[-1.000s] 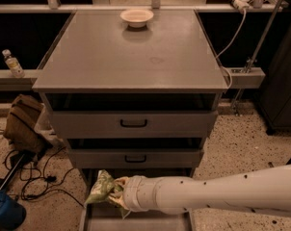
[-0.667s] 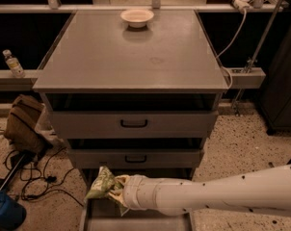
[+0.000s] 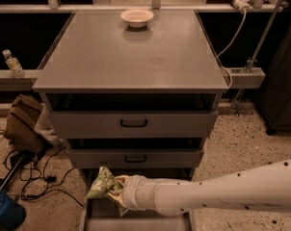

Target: Place green jalapeno chip bag into bottom drawer

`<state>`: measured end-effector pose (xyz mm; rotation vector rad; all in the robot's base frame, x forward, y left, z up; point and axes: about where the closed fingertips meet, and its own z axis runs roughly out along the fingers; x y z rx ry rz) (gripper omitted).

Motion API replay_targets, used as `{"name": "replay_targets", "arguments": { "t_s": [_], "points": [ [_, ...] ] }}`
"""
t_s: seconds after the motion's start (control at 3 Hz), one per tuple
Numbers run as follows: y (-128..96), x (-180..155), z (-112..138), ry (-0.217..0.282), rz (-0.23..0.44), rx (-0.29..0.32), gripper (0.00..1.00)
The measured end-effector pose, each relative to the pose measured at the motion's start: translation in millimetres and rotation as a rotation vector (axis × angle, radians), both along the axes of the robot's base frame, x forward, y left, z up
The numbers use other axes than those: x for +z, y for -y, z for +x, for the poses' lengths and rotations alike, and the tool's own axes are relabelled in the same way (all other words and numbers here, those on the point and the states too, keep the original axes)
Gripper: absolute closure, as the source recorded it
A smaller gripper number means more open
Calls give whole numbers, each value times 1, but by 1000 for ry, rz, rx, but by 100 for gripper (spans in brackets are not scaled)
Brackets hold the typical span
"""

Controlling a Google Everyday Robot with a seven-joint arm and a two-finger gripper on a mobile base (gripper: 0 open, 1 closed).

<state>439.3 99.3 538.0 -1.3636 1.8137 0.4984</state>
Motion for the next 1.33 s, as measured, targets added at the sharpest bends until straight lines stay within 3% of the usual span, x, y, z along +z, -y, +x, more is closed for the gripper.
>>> {"name": "replay_targets", "arguments": {
  "t_s": [0.33,0.67,1.0,1.33],
  "points": [
    [14,-75,-18,-79,-80,-35,100],
    [12,-140,-35,-114,-129,-65,100],
    [13,-141,-23,-78,-117,-110,100],
    [13,-141,-23,-78,-117,-110,100]
  ]
}}
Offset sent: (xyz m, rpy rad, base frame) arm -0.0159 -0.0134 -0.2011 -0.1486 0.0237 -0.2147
